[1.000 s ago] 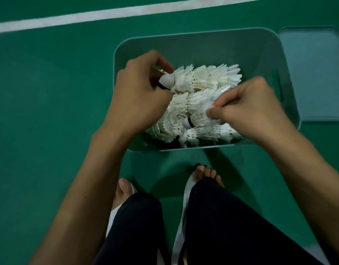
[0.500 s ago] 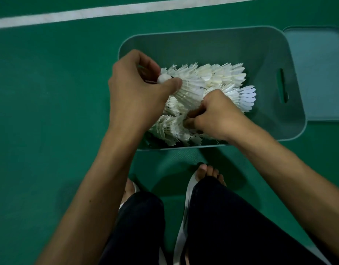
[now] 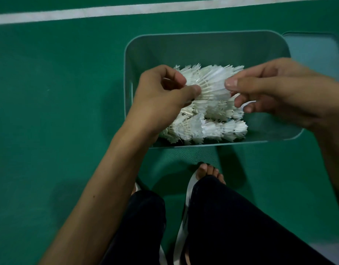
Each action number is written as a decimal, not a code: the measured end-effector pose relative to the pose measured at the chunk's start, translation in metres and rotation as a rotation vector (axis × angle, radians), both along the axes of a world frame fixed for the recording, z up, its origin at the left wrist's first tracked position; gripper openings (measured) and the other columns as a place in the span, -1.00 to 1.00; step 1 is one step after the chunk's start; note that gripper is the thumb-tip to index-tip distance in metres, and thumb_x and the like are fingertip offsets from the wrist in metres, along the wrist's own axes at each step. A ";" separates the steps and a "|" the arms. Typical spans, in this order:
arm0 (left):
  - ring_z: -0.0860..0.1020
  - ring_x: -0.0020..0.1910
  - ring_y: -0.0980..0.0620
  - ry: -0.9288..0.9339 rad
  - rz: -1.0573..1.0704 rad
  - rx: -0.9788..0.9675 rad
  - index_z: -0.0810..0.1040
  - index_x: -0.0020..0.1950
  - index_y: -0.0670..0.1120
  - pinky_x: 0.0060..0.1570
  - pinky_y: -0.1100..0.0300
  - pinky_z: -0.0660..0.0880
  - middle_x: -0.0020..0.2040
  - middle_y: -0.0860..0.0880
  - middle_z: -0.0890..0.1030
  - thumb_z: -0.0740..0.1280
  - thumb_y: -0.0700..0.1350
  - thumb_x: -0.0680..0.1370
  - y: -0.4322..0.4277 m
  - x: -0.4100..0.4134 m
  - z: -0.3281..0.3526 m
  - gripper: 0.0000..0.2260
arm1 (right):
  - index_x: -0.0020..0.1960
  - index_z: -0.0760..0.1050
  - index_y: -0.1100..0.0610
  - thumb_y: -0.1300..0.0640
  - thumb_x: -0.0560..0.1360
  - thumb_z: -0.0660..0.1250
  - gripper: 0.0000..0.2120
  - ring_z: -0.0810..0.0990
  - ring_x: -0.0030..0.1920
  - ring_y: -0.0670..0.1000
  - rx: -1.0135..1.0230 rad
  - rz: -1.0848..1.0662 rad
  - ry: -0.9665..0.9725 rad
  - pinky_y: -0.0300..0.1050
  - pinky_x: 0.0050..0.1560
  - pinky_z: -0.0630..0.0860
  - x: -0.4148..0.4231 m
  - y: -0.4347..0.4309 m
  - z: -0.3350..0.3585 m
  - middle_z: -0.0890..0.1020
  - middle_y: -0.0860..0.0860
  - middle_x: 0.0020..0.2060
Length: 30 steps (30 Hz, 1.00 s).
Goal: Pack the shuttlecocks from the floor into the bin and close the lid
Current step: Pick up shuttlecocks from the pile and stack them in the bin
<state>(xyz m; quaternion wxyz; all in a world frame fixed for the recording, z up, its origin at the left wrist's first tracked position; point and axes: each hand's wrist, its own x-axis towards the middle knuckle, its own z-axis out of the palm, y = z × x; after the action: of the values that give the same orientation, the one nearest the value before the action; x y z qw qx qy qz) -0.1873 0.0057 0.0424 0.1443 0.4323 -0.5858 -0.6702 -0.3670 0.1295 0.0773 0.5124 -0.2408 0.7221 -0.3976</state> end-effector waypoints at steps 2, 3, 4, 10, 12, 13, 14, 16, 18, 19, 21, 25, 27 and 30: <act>0.64 -0.19 -0.06 0.006 -0.043 -0.012 0.54 -0.08 -0.15 -0.11 0.06 0.66 -0.11 -0.25 0.65 0.58 -0.23 0.43 0.004 -0.002 0.000 -0.77 | -0.08 0.72 0.21 -0.11 0.19 0.60 -0.53 0.52 -0.29 -0.07 -0.002 -0.036 0.077 -0.27 -0.38 0.47 0.007 -0.005 -0.008 0.67 -0.02 -0.27; 0.65 -0.20 -0.06 -0.008 -0.068 -0.023 0.55 -0.07 -0.16 -0.05 -0.02 0.68 -0.11 -0.23 0.66 0.58 -0.21 0.43 0.006 -0.002 -0.001 -0.77 | -0.07 0.72 0.23 -0.10 0.23 0.61 -0.55 0.50 -0.29 -0.05 0.002 -0.049 0.130 -0.24 -0.39 0.43 0.009 -0.008 -0.012 0.65 0.00 -0.28; 0.66 -0.19 -0.05 -0.036 -0.093 -0.052 0.56 -0.06 -0.16 -0.02 -0.07 0.67 -0.10 -0.19 0.68 0.57 -0.18 0.44 0.007 -0.002 -0.001 -0.78 | -0.07 0.72 0.25 -0.07 0.29 0.61 -0.59 0.48 -0.28 -0.03 0.005 -0.059 0.163 -0.21 -0.39 0.40 0.012 -0.009 -0.015 0.65 0.02 -0.29; 0.48 0.25 -0.22 -0.739 -0.470 -0.694 0.39 0.36 -0.15 0.21 -0.03 0.45 0.30 -0.20 0.47 0.37 -0.18 0.54 0.002 -0.002 -0.010 -0.60 | -0.19 0.68 0.22 0.05 0.43 0.56 -0.78 0.57 -0.36 0.03 0.214 -0.096 0.478 0.00 -0.23 0.58 0.007 0.004 -0.019 0.68 0.04 -0.31; 0.42 0.34 -0.25 -0.932 -0.616 -0.656 0.30 0.44 -0.22 0.23 -0.03 0.41 0.38 -0.26 0.40 0.31 -0.23 0.56 0.002 -0.006 -0.014 -0.54 | -0.23 0.67 0.23 0.07 0.46 0.52 -0.77 0.66 -0.28 0.15 0.339 -0.001 0.556 0.19 -0.06 0.67 0.010 0.006 -0.022 0.70 0.16 -0.31; 0.44 0.33 -0.24 -0.969 -0.651 -0.640 0.30 0.43 -0.22 0.16 -0.02 0.41 0.37 -0.25 0.42 0.28 -0.25 0.56 0.003 -0.008 -0.017 -0.56 | -0.25 0.67 0.23 0.09 0.47 0.50 -0.78 0.69 -0.24 0.19 0.391 0.045 0.561 0.21 -0.02 0.67 0.012 0.005 -0.025 0.70 0.17 -0.34; 0.46 0.31 -0.23 -0.988 -0.672 -0.638 0.33 0.42 -0.21 0.07 0.00 0.40 0.36 -0.23 0.44 0.26 -0.26 0.56 0.003 -0.010 -0.019 -0.58 | -0.26 0.67 0.21 0.10 0.48 0.48 -0.79 0.71 -0.21 0.19 0.435 0.092 0.548 0.20 -0.01 0.68 0.015 0.002 -0.028 0.70 0.15 -0.36; 0.50 0.27 -0.20 -0.996 -0.709 -0.642 0.39 0.37 -0.17 -0.03 0.03 0.37 0.33 -0.19 0.49 0.25 -0.27 0.56 0.004 -0.012 -0.025 -0.64 | -0.26 0.64 0.18 0.12 0.51 0.46 -0.80 0.73 -0.20 0.18 0.469 0.152 0.469 0.17 -0.04 0.69 0.024 -0.004 -0.038 0.70 0.12 -0.35; 0.51 0.23 -0.17 -0.996 -0.723 -0.605 0.43 0.33 -0.16 -0.06 0.05 0.37 0.31 -0.17 0.51 0.25 -0.28 0.57 0.003 -0.013 -0.029 -0.68 | -0.25 0.60 0.17 0.16 0.53 0.45 -0.81 0.71 -0.26 0.17 0.454 0.162 0.361 0.12 -0.13 0.69 0.032 -0.010 -0.052 0.68 0.14 -0.33; 0.52 0.22 -0.17 -0.993 -0.726 -0.593 0.45 0.30 -0.15 -0.06 0.05 0.38 0.29 -0.17 0.52 0.25 -0.28 0.57 0.002 -0.013 -0.032 -0.70 | -0.24 0.58 0.16 0.18 0.54 0.45 -0.81 0.67 -0.32 0.13 0.446 0.154 0.313 0.04 -0.21 0.67 0.034 -0.012 -0.058 0.66 0.14 -0.32; 0.53 0.20 -0.18 -0.982 -0.734 -0.594 0.46 0.27 -0.16 -0.06 0.05 0.41 0.26 -0.18 0.53 0.25 -0.28 0.57 0.000 -0.012 -0.035 -0.73 | -0.18 0.54 0.16 0.22 0.56 0.44 -0.84 0.58 -0.44 0.02 0.428 0.101 0.217 -0.10 -0.35 0.63 0.034 -0.014 -0.066 0.60 0.11 -0.34; 0.51 0.24 -0.18 -0.957 -0.763 -0.666 0.45 0.28 -0.15 -0.06 0.04 0.40 0.24 -0.18 0.54 0.25 -0.27 0.56 -0.004 -0.009 -0.037 -0.71 | -0.07 0.52 0.19 0.25 0.56 0.44 -0.90 0.57 -0.42 -0.01 0.406 0.005 0.096 -0.07 -0.26 0.70 0.024 -0.009 -0.072 0.55 0.10 -0.32; 0.51 0.23 -0.18 -0.940 -0.768 -0.695 0.46 0.26 -0.13 -0.08 0.04 0.39 0.23 -0.17 0.54 0.25 -0.23 0.57 -0.004 -0.008 -0.036 -0.74 | -0.02 0.49 0.21 0.29 0.56 0.43 -0.89 0.58 -0.35 0.03 0.415 -0.038 0.045 -0.05 -0.22 0.71 0.020 -0.006 -0.073 0.55 0.14 -0.26; 0.51 0.18 -0.16 -0.913 -0.754 -0.715 0.50 0.26 -0.08 -0.09 0.04 0.38 0.13 -0.13 0.54 0.28 -0.18 0.55 -0.003 -0.007 -0.033 -0.72 | -0.04 0.45 0.22 0.37 0.56 0.39 -0.86 0.56 -0.29 0.06 0.432 -0.058 0.019 -0.07 -0.24 0.70 0.019 -0.005 -0.070 0.53 0.17 -0.22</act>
<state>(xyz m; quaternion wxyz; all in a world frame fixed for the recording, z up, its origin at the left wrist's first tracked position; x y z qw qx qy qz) -0.1940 0.0025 0.0091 -0.2260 0.3639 -0.8831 -0.1914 -0.3477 0.1249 0.0077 0.5336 -0.1085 0.8019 -0.2458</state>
